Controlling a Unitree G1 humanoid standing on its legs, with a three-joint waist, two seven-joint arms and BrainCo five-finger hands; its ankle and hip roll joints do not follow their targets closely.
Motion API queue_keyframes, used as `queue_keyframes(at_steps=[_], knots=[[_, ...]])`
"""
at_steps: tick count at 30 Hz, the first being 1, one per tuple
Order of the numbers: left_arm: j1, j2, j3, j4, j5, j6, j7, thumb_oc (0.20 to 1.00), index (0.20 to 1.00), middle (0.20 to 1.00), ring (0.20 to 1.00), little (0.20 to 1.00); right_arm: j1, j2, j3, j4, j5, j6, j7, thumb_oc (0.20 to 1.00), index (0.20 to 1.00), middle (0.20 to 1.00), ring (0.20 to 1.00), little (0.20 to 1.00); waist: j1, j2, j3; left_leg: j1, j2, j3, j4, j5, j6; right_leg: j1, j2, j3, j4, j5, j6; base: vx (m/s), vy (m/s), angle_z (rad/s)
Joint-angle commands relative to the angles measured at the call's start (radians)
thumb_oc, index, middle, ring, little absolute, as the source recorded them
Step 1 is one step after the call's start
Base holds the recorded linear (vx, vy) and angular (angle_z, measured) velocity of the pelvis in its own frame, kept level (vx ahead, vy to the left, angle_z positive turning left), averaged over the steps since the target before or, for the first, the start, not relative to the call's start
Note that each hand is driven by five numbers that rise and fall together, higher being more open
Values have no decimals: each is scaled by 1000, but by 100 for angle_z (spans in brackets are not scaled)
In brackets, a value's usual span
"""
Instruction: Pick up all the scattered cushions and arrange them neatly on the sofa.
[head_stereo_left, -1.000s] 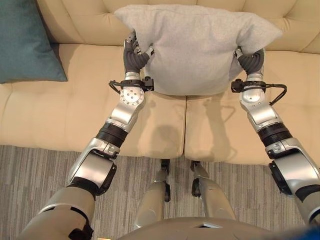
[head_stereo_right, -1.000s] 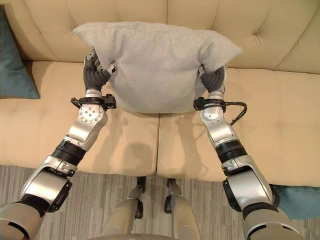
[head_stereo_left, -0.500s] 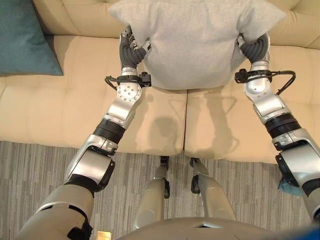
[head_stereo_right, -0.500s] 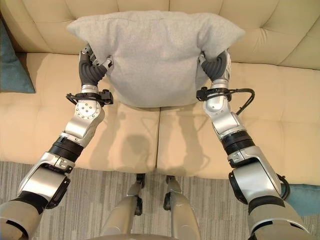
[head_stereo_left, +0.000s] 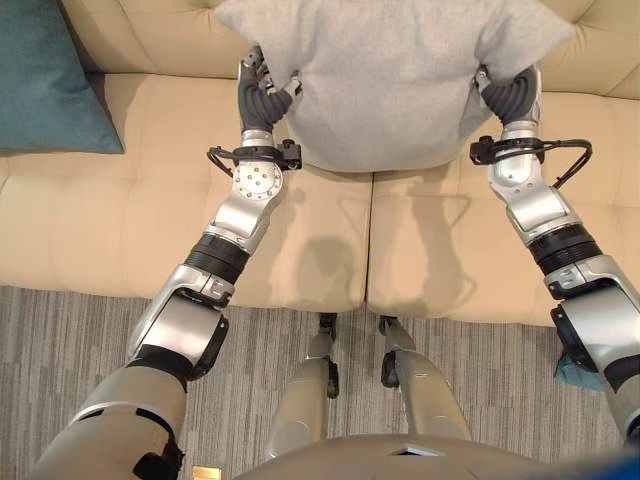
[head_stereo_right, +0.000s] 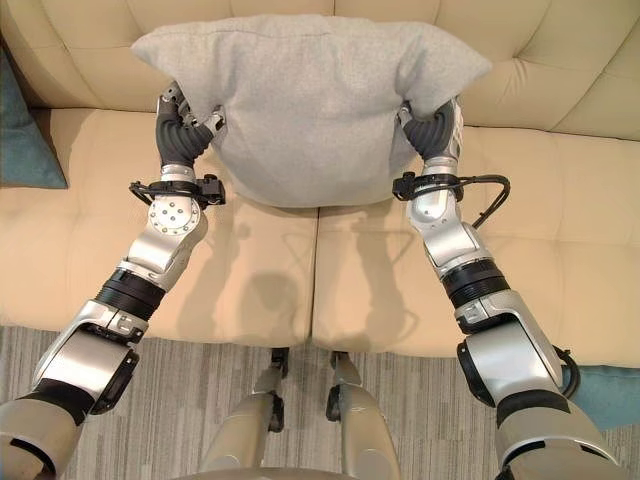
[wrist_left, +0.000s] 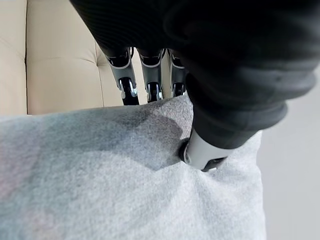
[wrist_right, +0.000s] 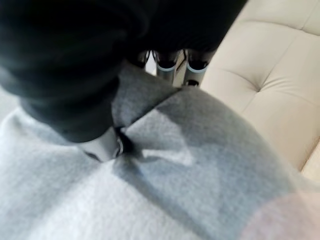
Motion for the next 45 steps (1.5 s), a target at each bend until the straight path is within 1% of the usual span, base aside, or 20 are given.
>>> queue_keyframes(at_steps=[1,8,9,10,11,15,20,21,23,28,30,31,32,33,34,35,38,39,41,45], knots=[[-158,37,-50,26,92,-72,-13,200,200,200,200,200,-122,7,29,2,-50,-54,-4,200,200,200,200,200,14,-59,-101,-17,58,38,-2,-40,-107,2,-68,66,3,-74,157,0,0,0],[-174,37,-54,94,77,-66,-9,200,200,200,200,200,-160,-25,60,57,-60,-35,-2,200,200,200,200,200,14,-65,-91,-35,61,33,-2,-31,-110,-16,-67,64,3,-70,159,1,-10,1],[-171,43,-57,105,81,-62,-10,868,868,868,868,868,-171,-36,78,82,-68,-21,3,200,200,200,200,200,14,-67,-91,-36,62,32,-2,-30,-111,-18,-67,63,3,-70,158,0,0,0],[-172,45,-58,128,78,-58,-9,1000,1000,1000,1000,1000,-181,-42,87,104,-67,-14,4,536,536,536,536,536,13,-68,-92,-36,63,32,-2,-29,-112,-19,-65,63,3,-69,158,0,0,0],[-177,47,-58,142,74,-58,-8,1000,1000,1000,1000,1000,-191,-48,91,119,-64,-12,4,1000,1000,1000,1000,1000,13,-69,-92,-36,63,32,-2,-29,-113,-19,-64,63,3,-69,158,0,0,0],[-197,83,-32,218,31,-51,-5,1000,1000,1000,1000,1000,-226,-97,104,195,-28,10,6,1000,1000,1000,1000,1000,12,-73,-92,-31,64,30,-2,-29,-114,-11,-61,61,3,-71,158,0,0,0],[-192,171,14,295,-6,-30,-13,1000,1000,1000,1000,1000,-197,-165,57,255,29,26,3,1000,1000,1000,1000,1000,10,-72,-101,-14,64,32,-2,-34,-113,4,-58,59,3,-73,160,0,0,0],[-176,215,34,289,6,-21,-10,1000,1000,1000,1000,1000,-173,-191,16,264,55,31,-6,1000,1000,1000,1000,1000,9,-69,-106,-10,65,36,-2,-37,-113,9,-59,58,3,-74,161,0,0,0],[-128,253,72,262,22,-17,-5,1000,1000,1000,1000,1000,-119,-218,-51,252,77,28,-22,1000,1000,1000,1000,1000,8,-67,-114,-4,65,38,-2,-44,-110,14,-59,59,3,-76,161,17,9,0],[-11,274,134,136,51,-24,-15,1000,1000,1000,1000,1000,7,-251,-145,168,83,14,-16,1000,1000,1000,1000,1000,4,-67,-127,11,66,39,-2,-52,-107,29,-57,61,3,-82,159,17,2,-4],[140,254,194,12,77,-34,-42,1000,1000,1000,1000,1000,163,-252,-221,68,46,8,10,1000,1000,1000,1000,1000,1,-70,-138,38,71,42,-2,-62,-106,56,-59,60,3,-92,157,62,-5,-4],[252,221,248,-72,79,-47,-56,1000,1000,1000,1000,1000,269,-238,-280,-17,20,-6,19,1000,1000,1000,1000,1000,-1,-74,-139,62,73,44,-2,-70,-105,81,-60,59,3,-98,155,170,-21,-4],[618,81,392,-290,53,-45,-144,1000,1000,1000,1000,1000,626,-134,-456,-250,-81,-22,90,1000,1000,1000,1000,1000,-2,-85,-140,158,75,49,-2,-93,-96,181,-63,59,3,-120,153,192,-18,-4],[764,33,445,-316,61,-28,-194,1000,1000,1000,1000,1000,760,-89,-503,-302,-133,-27,135,1000,1000,1000,1000,1000,-2,-84,-138,205,80,55,-2,-99,-92,226,-66,54,3,-130,152,159,-13,0],[766,33,444,-318,62,-27,-194,1000,1000,1000,1000,1000,762,-89,-504,-304,-133,-26,136,1000,1000,1000,1000,1000,-2,-84,-136,208,80,55,-2,-99,-92,229,-66,54,3,-131,152,43,1,13],[876,6,458,-285,83,1,-241,1000,1000,1000,1000,1000,862,-54,-508,-291,-173,-25,170,1000,1000,1000,1000,1000,-1,-82,-130,253,82,61,-2,-106,-87,275,-65,50,3,-140,152,-10,8,16],[975,9,436,-185,179,46,-300,1000,1000,1000,1000,1000,928,-35,-454,-207,-233,-21,223,1000,1000,1000,1000,1000,-1,-79,-129,301,84,73,-2,-114,-78,325,-60,49,3,-148,151,-34,13,17],[977,8,436,-184,180,45,-299,1000,1000,1000,1000,1000,929,-35,-453,-206,-234,-22,223,1000,1000,1000,1000,1000,-1,-79,-128,304,84,74,-2,-115,-78,328,-60,50,3,-149,151,-47,18,-6],[1002,-5,408,-56,229,74,-323,1000,1000,1000,1000,1000,942,-16,-400,-108,-247,-20,247,1000,1000,1000,1000,1000,-1,-79,-130,338,85,84,-2,-120,-71,360,-56,56,3,-152,150,-62,24,-18],[1010,-33,367,103,278,85,-337,1000,1000,1000,1000,1000,945,19,-322,30,-255,-17,277,1000,1000,1000,1000,1000,1,-80,-134,381,85,98,-2,-131,-67,400,-53,58,3,-158,150,-64,20,-15]])
